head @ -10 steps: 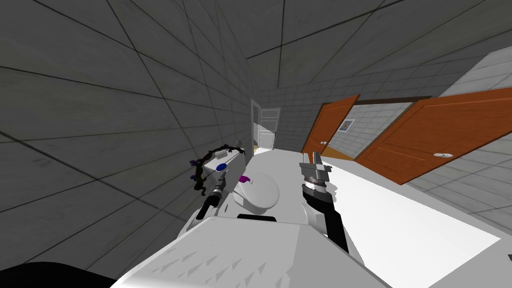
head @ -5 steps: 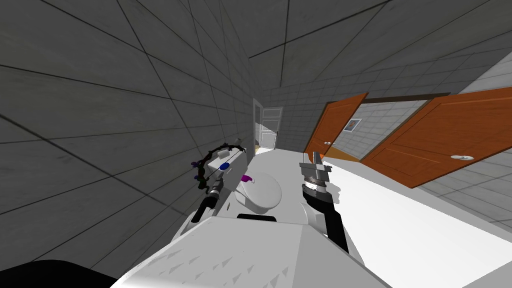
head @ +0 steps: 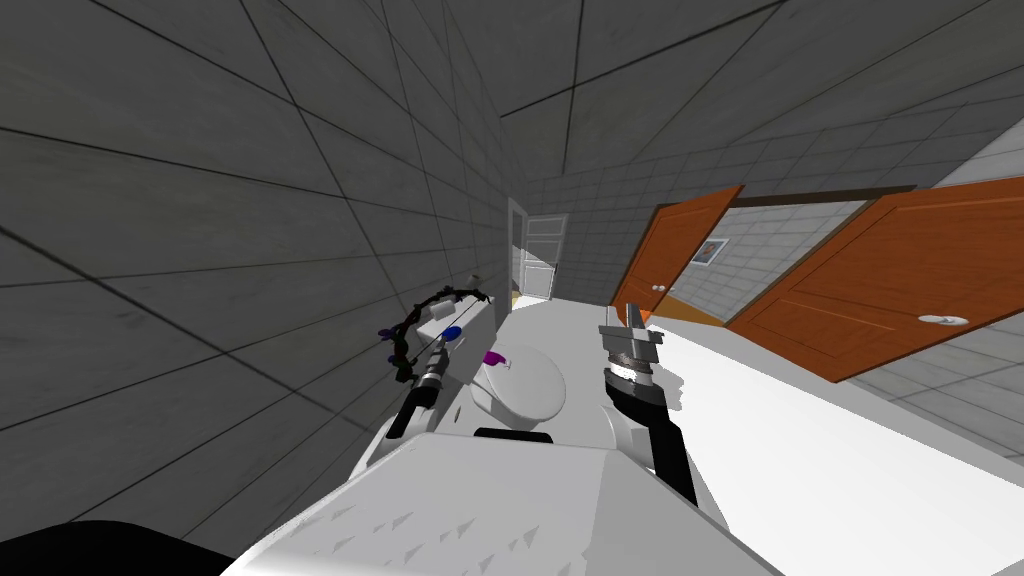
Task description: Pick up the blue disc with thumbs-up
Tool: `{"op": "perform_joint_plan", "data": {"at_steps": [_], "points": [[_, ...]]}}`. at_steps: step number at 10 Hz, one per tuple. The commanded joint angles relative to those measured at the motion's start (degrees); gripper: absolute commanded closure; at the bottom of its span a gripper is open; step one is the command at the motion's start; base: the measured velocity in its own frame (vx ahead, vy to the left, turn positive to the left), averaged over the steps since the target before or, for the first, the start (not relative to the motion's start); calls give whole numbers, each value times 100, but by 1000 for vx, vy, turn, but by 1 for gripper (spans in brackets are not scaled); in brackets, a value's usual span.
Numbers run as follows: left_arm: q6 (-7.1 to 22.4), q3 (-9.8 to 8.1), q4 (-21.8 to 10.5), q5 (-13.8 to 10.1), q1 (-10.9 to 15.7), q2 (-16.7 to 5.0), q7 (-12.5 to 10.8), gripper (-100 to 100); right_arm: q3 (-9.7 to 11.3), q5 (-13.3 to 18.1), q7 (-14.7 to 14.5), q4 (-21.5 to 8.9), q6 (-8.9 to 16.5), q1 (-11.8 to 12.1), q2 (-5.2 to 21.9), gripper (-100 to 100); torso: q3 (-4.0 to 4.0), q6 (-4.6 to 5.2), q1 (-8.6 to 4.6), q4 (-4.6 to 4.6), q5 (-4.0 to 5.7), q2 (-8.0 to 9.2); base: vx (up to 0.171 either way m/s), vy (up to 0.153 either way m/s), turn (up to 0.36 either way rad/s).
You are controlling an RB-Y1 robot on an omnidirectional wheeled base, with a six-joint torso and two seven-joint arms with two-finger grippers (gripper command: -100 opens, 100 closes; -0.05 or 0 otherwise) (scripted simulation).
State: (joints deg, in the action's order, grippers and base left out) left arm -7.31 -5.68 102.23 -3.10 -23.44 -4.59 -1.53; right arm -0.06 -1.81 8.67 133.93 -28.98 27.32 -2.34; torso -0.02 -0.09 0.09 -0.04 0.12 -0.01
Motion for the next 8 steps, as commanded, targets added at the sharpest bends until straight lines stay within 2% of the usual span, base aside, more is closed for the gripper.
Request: {"op": "perform_joint_plan", "data": {"at_steps": [1, 2, 3, 4, 5, 8], "points": [[-1, -12, 150, -10, -27, 206, -11, -100, 0, 0, 0, 0, 0, 0, 0, 0, 0, 0, 0, 0, 0, 0, 26, 2, 5], [-13, -2, 80, -1, -22, 134, -2, -100, 0, 0, 0, 0, 0, 0, 0, 0, -1, 0, -2, 0, 0, 2, 10, 0, 1], [-19, -1, 89, -1, -24, 149, -1, 0, 0, 0, 0, 0, 0, 0, 0, 0, -4, 0, -1, -1, 0, 7, 0, 0, 0], [-18, -1, 88, -1, -24, 147, -1, -100, 0, 0, 0, 0, 0, 0, 0, 0, -6, 0, -1, -2, 0, 11, 0, 0, 0], [-18, -1, 88, -1, -24, 148, -1, 100, 0, 0, 0, 0, 0, 0, 0, 0, -7, 0, -1, -2, 0, 12, 0, 0, 0], [-18, -1, 88, -1, -24, 148, -1, 100, 0, 0, 0, 0, 0, 0, 0, 0, -7, 0, -1, -3, 0, 13, 0, 0, 0]]}}
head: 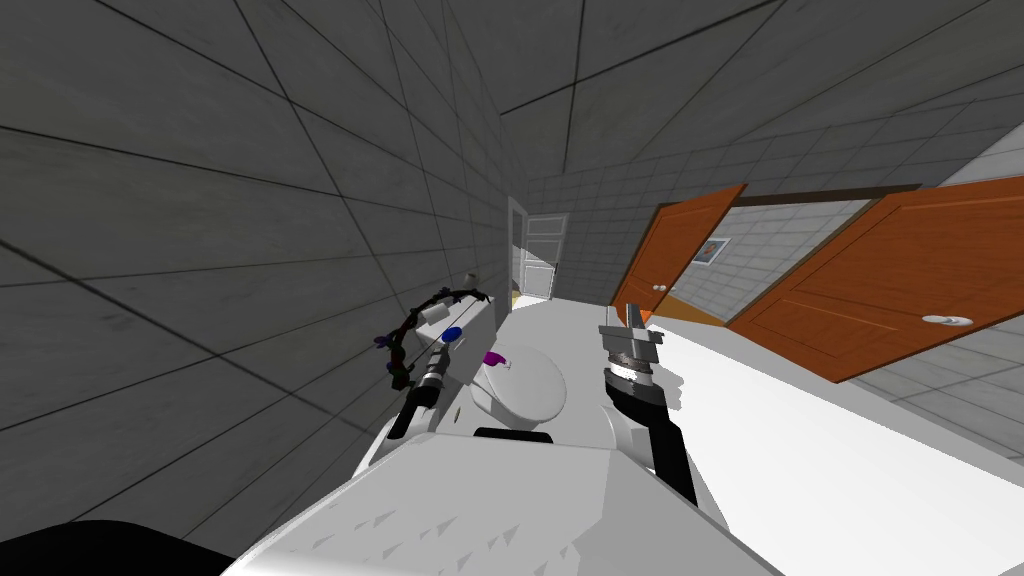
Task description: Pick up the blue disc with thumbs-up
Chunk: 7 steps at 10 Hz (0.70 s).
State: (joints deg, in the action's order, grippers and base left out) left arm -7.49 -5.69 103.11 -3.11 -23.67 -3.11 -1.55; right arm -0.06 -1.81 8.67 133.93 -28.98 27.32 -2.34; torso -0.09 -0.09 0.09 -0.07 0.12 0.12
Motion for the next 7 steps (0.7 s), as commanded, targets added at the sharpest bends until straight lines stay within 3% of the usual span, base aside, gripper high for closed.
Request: {"op": "perform_joint_plan", "data": {"at_steps": [1, 2, 3, 7], "points": [[0, 0, 0, 0, 0, 0, 0, 100, 0, 0, 0, 0, 0, 0, 0, 0, 0, 0, 0, 0, 0, 0, 0, 0, 0], [0, 0, 0, 0, 0, 0, 0, 0, 0, 0, 0, 0, 0, 0, 0, 0, 0, 0, 0, 0, 0, 0, 0, 0, 0], [4, 9, -123, 0, 6, -204, -2, -100, 0, 0, 0, 0, 0, 0, 0, 0, 0, 0, 0, 0, 0, 0, -9, 6, 2], [15, 64, -575, -2, 30, -486, -12, -100, 0, 0, 0, 0, 0, 0, 0, 0, -3, 0, 6, -1, -2, 5, -14, 11, -6]]}}
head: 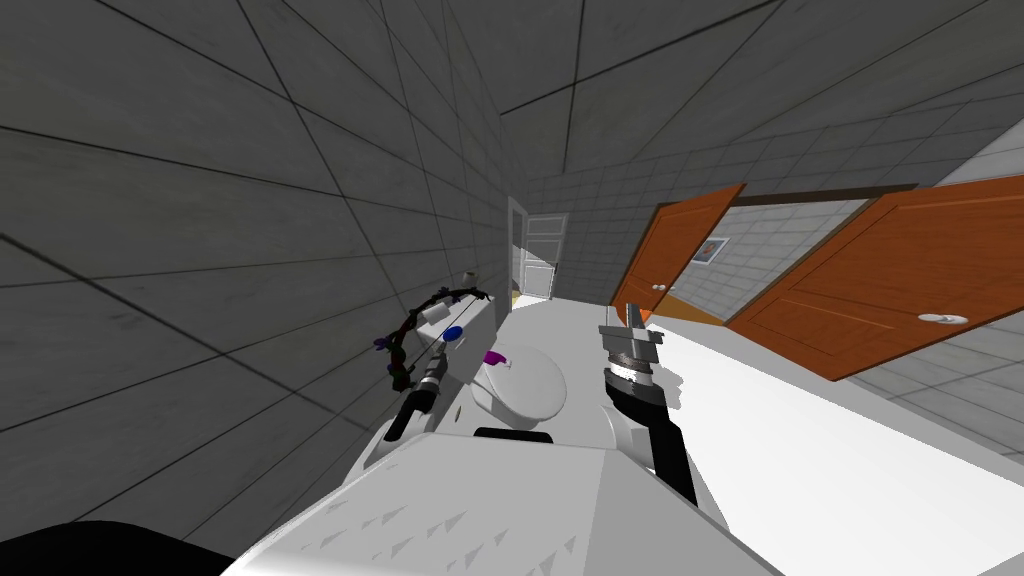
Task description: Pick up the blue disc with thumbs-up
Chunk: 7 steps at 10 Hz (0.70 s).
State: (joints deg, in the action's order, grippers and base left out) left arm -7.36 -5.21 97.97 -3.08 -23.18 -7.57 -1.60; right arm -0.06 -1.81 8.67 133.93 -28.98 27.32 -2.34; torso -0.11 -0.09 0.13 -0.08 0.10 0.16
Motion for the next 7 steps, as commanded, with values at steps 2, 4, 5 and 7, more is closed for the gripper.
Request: {"op": "perform_joint_plan", "data": {"at_steps": [2, 4, 5, 7], "points": [[5, 52, -271, -3, 0, -94, -11, -100, 0, 0, 0, 0, 0, 0, 0, 0, 0, 0, -3, 0, 1, 0, -5, -4, -18], [2, 109, -498, 1, 35, -130, -14, -100, 0, 0, 0, 0, 0, 0, 0, 0, 2, 0, -10, 1, 2, -3, 0, -24, -27], [-17, 165, -601, 4, 64, -146, -17, -100, 0, 0, 0, 0, 0, 0, 0, 0, 2, 1, -15, 1, 3, -4, 3, -59, -64], [-159, 238, -333, -11, 114, -104, -37, -100, 1, 0, 0, 0, 0, 0, -1, 0, 1, 4, -42, -1, 9, -2, -15, -92, -81]]}}
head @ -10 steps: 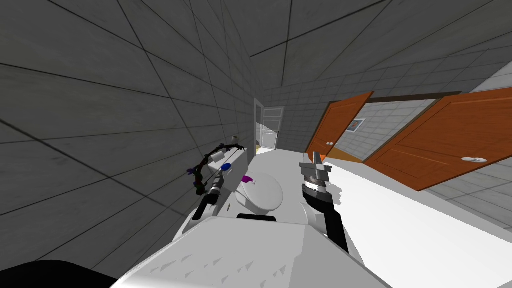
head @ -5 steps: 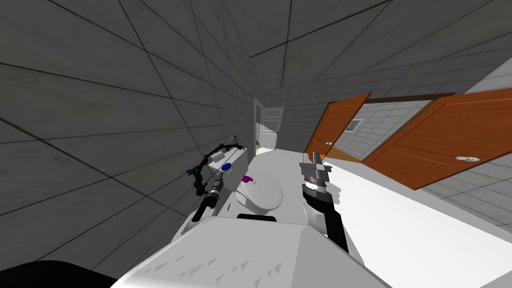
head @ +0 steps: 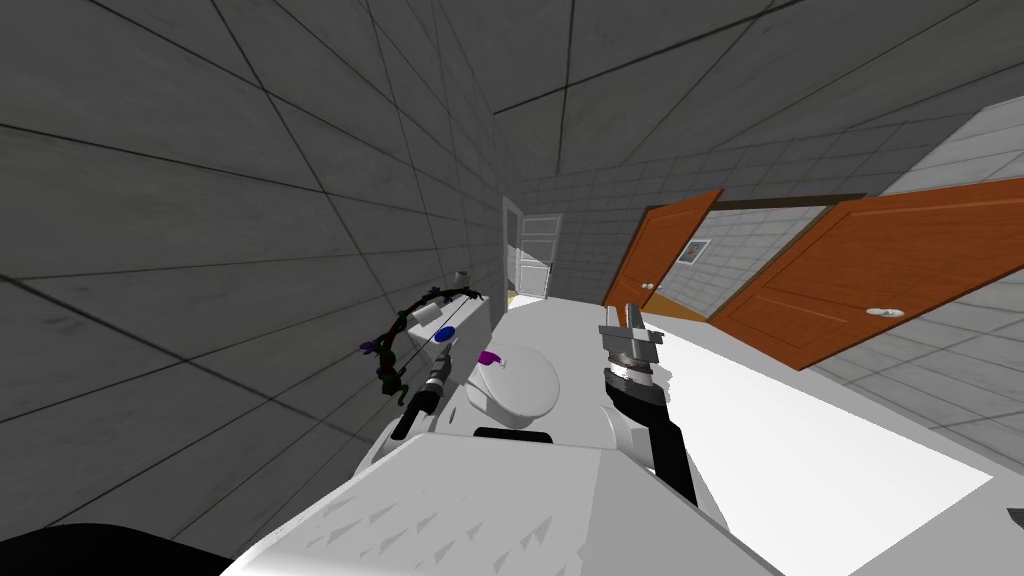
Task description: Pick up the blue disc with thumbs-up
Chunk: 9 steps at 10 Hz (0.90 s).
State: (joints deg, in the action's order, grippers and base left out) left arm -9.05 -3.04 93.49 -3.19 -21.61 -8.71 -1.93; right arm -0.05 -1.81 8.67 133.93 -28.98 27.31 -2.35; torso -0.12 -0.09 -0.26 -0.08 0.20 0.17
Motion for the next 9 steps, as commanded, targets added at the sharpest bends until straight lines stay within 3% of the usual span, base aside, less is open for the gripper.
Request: {"op": "perform_joint_plan", "data": {"at_steps": [1, 6, 7, 8, 9], "points": [[-13, 22, 167, -4, -37, 32, -8, -100, 0, 0, 0, 0, 0, 0, 0, 0, 0, 0, 0, 0, 0, 0, -5, -35, 12], [-223, -21, 657, -46, 41, 582, -46, -100, -1, 0, 0, 0, 0, 0, 2, 0, 5, -1, 58, 2, -13, -9, 11, 54, -3], [-234, -13, 606, -47, 15, 486, -49, -100, -1, 0, 0, 0, 0, 1, 1, 0, 7, -1, 54, 3, -12, -12, 11, 20, -2], [-242, -14, 618, -49, 12, 496, -54, 0, -1, 0, 0, 0, 0, 0, 1, 0, 6, -1, 44, 3, -11, -9, 0, 0, 0], [-346, 33, 330, -274, 299, 396, 64, -100, -1, 0, 0, 0, 0, 0, 1, 0, 4, -1, 38, 2, -9, -6, -52, -3, 67]]}}
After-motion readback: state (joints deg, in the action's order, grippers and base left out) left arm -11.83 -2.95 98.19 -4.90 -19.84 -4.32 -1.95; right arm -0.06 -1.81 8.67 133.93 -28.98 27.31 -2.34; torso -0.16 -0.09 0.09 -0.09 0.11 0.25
